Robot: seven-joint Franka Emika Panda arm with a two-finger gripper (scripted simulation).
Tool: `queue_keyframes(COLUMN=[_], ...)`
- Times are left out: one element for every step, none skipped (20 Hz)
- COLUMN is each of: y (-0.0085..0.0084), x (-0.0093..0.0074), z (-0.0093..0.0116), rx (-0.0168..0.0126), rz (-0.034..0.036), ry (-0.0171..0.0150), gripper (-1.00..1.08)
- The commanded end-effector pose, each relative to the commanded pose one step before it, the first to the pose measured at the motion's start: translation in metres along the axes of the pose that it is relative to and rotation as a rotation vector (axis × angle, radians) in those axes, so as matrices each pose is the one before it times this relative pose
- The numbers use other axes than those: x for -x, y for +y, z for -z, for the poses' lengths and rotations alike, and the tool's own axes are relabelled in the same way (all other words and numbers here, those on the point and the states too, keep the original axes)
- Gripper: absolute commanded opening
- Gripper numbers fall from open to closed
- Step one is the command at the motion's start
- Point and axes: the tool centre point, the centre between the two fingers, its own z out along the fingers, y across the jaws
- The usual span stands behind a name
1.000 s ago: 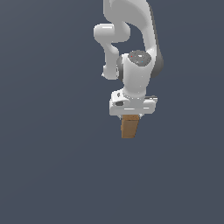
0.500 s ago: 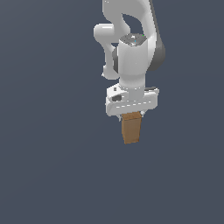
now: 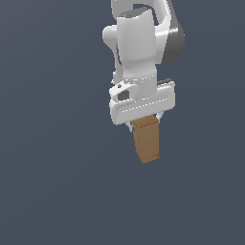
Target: Pick up the object and move it to a goal position.
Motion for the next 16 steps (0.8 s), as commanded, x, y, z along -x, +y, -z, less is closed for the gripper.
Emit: queue_keyframes(y=[0.00193,0.00081,0.0008,0.00079,0.00079,0.00077,0.00076,0.00076,0.00075,0.00074,0.00074,0.00074,0.00074,0.00073,0.00074,0.00073], x=[-0.01523,-0.00438,-0.00435,-0.00432,-0.0043,-0.00428,-0.00426,-0.00425,-0.00424,-0.00424,-0.00424,-0.00424,-0.00425,-0.00427,-0.00428,-0.00431], z=[0.0187,0.00508,0.00503,0.005,0.00496,0.00494,0.00492,0.0049,0.00489,0.00488,0.00488,0.00488,0.00488,0.0049,0.00491,0.00494], rx=[-0.0116,-0.00584,-0.00582,-0.00581,-0.0058,-0.0058,-0.0058,-0.00581,-0.00582,-0.00584,-0.00586,-0.00588,-0.00591,-0.00595,-0.00599,-0.00604], rz=[0.03274,0.01159,0.0115,0.01143,0.01135,0.0113,0.01126,0.01122,0.0112,0.01118,0.01118,0.01118,0.01119,0.01123,0.01126,0.01131], ry=[0.04848,0.01426,0.01414,0.01406,0.01397,0.01391,0.01385,0.0138,0.01378,0.01376,0.01376,0.01376,0.01378,0.01383,0.01386,0.01393], gripper=[-1.0,-1.0,-1.0,-1.0,-1.0,-1.0,-1.0,-1.0,-1.0,-1.0,-1.0,-1.0,-1.0,-1.0,-1.0,-1.0])
